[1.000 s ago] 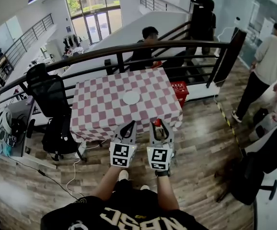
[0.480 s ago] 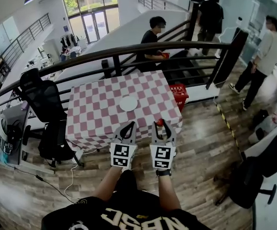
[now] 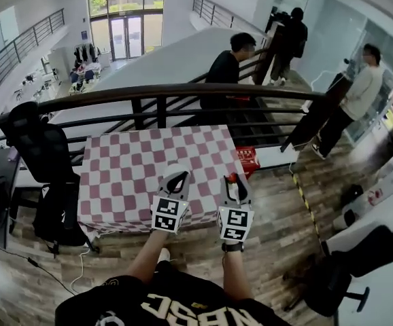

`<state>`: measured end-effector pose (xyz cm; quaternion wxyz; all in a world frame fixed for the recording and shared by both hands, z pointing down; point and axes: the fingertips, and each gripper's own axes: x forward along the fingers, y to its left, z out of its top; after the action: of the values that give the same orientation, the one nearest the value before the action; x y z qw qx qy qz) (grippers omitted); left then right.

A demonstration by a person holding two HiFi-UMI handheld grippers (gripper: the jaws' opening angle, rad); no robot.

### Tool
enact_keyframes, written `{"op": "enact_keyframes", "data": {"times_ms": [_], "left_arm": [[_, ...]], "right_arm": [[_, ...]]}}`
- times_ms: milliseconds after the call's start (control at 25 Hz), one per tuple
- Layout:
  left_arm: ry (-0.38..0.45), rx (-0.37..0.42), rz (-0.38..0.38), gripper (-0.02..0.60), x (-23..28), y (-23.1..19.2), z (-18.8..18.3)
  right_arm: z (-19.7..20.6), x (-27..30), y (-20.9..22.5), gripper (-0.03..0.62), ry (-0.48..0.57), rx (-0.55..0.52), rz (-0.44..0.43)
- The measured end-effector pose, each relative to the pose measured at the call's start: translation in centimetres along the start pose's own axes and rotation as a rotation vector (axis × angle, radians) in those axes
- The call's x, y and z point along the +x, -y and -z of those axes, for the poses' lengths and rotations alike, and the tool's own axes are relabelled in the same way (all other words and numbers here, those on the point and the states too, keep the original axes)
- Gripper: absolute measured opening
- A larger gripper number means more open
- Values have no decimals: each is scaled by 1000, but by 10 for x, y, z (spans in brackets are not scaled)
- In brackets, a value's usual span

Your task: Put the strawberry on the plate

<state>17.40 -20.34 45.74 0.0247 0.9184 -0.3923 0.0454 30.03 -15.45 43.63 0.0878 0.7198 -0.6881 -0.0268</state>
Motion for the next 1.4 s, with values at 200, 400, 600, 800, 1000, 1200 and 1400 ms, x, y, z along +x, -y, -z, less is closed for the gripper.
{"op": "enact_keyframes", "data": {"times_ms": [200, 400, 600, 800, 1000, 1200, 1400], "left_arm": [[-65, -58, 3, 12, 11, -66, 28], [-54, -82, -12, 12, 28, -114, 34], [-69, -90, 11, 12, 36, -142, 45], [-83, -84, 52, 12, 39, -151, 62], [-134, -106, 87, 12, 39, -148, 92], [-196, -132, 85, 12, 34, -148, 133], [-261, -114, 53, 12, 41, -162, 184]], "right_arm": [[0, 54, -48, 153, -50, -30, -42], [-5, 104, -75, 153, -55, -37, -77], [9, 147, -104, 153, -78, -36, -104], [33, 170, -110, 153, -117, 0, -91], [54, 171, -108, 153, -165, -11, -111], [79, 170, -104, 153, -223, -20, -152], [111, 189, -108, 153, -249, -130, -256]]}}
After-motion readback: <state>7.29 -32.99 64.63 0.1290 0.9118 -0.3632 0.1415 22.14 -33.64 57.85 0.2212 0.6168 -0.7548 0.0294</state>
